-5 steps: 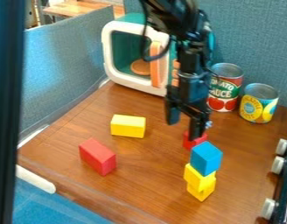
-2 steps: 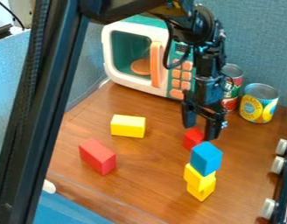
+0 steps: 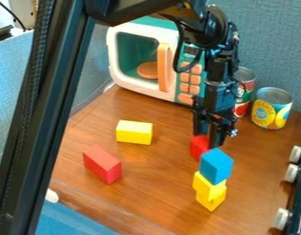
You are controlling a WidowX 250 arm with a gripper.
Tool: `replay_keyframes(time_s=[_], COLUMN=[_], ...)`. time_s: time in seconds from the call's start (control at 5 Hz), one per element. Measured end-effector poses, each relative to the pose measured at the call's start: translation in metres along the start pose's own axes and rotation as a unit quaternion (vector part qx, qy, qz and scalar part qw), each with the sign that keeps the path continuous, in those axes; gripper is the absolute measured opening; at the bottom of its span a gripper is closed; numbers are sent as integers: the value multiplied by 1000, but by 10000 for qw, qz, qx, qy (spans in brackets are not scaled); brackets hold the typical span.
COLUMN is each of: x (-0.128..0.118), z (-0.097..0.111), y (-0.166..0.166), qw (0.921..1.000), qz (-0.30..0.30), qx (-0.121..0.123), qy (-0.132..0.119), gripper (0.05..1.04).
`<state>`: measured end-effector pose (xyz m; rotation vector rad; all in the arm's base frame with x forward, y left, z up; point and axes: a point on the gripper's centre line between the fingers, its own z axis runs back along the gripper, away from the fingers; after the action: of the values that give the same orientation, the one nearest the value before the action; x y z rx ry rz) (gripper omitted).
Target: Put the red cube on top of blue cube
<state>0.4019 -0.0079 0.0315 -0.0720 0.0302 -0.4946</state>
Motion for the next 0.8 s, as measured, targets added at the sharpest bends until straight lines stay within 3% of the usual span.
replay_keyframes(time_s=[0.2, 0.4, 0.8], x=[-4, -3, -27], z=[0, 20, 119], y=[-3, -9, -28], qw=[10000, 9997, 9888], qz=[14, -46, -171], qx=[14, 8, 91], qy=[9, -260, -1478], gripper=[558, 558, 558])
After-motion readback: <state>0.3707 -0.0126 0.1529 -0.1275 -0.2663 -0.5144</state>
